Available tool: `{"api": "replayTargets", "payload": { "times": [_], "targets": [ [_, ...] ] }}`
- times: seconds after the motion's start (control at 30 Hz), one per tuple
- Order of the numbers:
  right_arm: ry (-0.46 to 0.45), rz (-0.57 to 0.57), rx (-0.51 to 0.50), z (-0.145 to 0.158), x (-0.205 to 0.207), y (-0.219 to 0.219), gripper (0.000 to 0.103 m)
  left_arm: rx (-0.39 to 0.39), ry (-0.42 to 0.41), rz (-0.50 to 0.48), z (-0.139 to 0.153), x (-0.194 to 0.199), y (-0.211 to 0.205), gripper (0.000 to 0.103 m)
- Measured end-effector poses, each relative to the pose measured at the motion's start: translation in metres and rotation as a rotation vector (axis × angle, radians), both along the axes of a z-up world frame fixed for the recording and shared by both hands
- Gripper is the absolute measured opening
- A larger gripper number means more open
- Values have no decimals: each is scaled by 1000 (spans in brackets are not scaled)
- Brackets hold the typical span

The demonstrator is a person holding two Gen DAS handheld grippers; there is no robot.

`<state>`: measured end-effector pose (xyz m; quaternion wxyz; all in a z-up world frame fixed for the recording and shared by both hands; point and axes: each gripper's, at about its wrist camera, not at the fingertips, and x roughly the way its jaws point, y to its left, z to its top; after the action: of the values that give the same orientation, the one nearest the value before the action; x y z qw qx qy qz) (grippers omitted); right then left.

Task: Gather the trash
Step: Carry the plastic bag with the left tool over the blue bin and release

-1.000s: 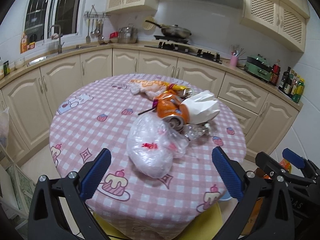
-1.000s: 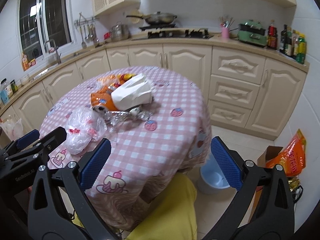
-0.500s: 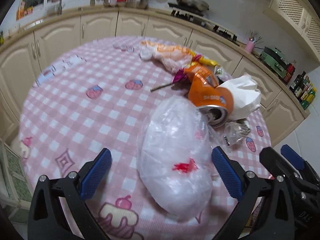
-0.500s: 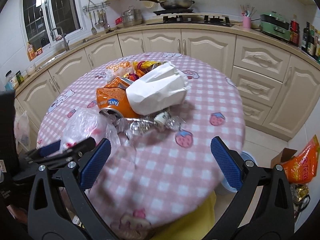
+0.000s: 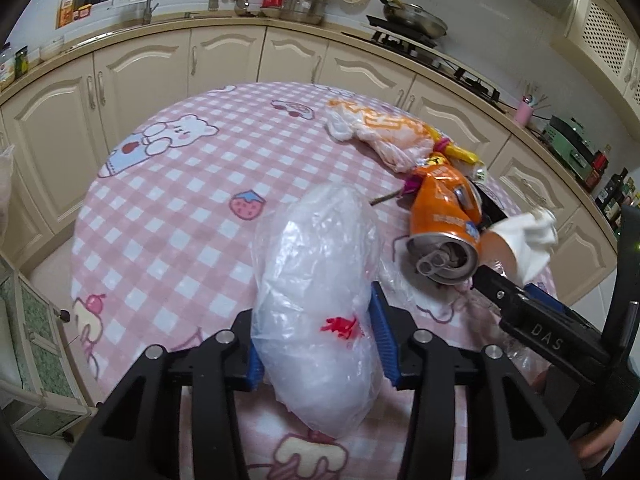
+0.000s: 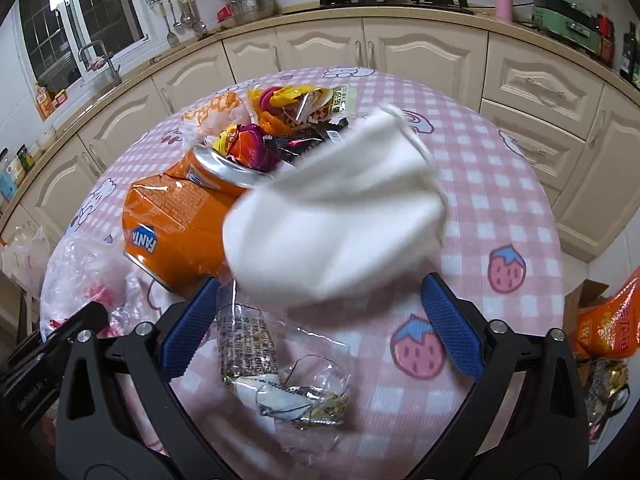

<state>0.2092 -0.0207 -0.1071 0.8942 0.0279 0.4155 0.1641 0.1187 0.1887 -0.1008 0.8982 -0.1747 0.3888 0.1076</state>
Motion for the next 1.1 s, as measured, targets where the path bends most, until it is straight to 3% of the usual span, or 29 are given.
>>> {"api": "replayTargets", "payload": {
  "times": [0.07, 0.23, 0.53, 0.87, 1.1],
  "targets": [
    [-7, 8, -17, 1, -3, 3, 68, 1, 0, 11, 1, -1, 3, 44],
    [1, 23, -12, 2, -19, 1, 39, 9, -14, 18, 6, -3, 4, 44],
    [63, 30, 102, 5, -36, -22, 38, 28, -50, -10, 19, -16, -13, 44],
    [38, -19, 156, 17, -56, -51, 39, 31, -96, -90, 38, -25, -45, 44],
    [19, -115, 209, 21, -65, -97, 40, 35, -124, -189, 53, -21, -84, 44]
  ]
}}
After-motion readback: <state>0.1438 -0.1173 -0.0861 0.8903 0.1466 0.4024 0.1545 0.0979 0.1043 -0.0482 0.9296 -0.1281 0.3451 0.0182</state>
